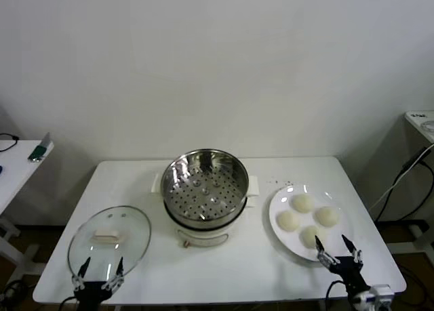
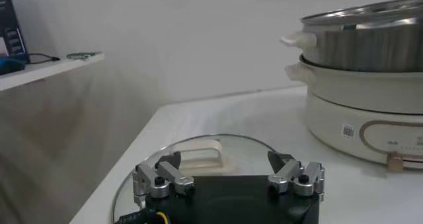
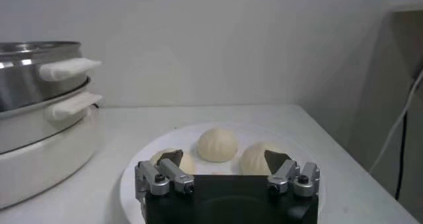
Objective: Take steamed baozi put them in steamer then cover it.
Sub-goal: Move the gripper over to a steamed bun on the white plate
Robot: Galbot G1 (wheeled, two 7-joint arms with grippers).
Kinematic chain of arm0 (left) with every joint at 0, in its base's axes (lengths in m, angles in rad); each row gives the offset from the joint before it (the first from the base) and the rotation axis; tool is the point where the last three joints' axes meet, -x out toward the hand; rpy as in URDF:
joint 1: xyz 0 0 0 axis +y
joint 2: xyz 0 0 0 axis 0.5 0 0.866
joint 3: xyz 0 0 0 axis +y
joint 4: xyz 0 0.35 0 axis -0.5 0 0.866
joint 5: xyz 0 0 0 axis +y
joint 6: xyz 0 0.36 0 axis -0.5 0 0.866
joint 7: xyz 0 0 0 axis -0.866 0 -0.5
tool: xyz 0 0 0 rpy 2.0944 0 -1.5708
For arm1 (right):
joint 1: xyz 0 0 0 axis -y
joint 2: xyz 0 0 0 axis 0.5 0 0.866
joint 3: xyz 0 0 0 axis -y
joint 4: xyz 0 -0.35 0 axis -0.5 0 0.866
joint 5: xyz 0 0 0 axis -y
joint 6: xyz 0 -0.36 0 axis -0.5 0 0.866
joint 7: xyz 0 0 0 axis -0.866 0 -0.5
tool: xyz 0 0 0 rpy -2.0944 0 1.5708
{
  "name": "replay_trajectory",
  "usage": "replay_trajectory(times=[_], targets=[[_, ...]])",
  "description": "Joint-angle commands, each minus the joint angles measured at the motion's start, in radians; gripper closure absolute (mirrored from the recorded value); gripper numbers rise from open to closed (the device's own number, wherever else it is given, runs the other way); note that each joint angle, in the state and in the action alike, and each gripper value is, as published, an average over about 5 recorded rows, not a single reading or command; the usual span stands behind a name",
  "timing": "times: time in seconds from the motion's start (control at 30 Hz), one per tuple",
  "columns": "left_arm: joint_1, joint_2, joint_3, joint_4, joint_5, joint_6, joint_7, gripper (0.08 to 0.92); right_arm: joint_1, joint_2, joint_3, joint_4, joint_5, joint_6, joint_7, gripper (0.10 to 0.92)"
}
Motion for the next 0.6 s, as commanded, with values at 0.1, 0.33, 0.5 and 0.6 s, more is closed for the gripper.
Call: replay_trajectory(times=[0.1, 0.33, 0.5, 0.6], targets=[[0.001, 0.005, 0.002, -0.003, -0.003, -0.004, 0.000, 0.177, 0.376, -0.194, -0.112, -0.117, -0.084, -0.192, -0.123, 0.203], [-0.001, 0.007, 0.003, 0.000, -0.004, -0.012, 0.001, 0.177, 0.843, -0.542, -0.625, -0.294, -0.266, -0.177, -0.572, 0.203], [-0.004, 0.005, 0.006, 0.011, 0.003, -0.017, 0.002, 0.177, 1.248, -0.641, -1.073, -0.444, -0.452, 0.009, -0.922, 0.203], [-0.005, 0.005, 0.010, 0.019, 0.008, -0.020, 0.004, 0.177, 1.475, -0.622, -1.307, -0.536, -0.508, 0.098, -1.051, 0.203]])
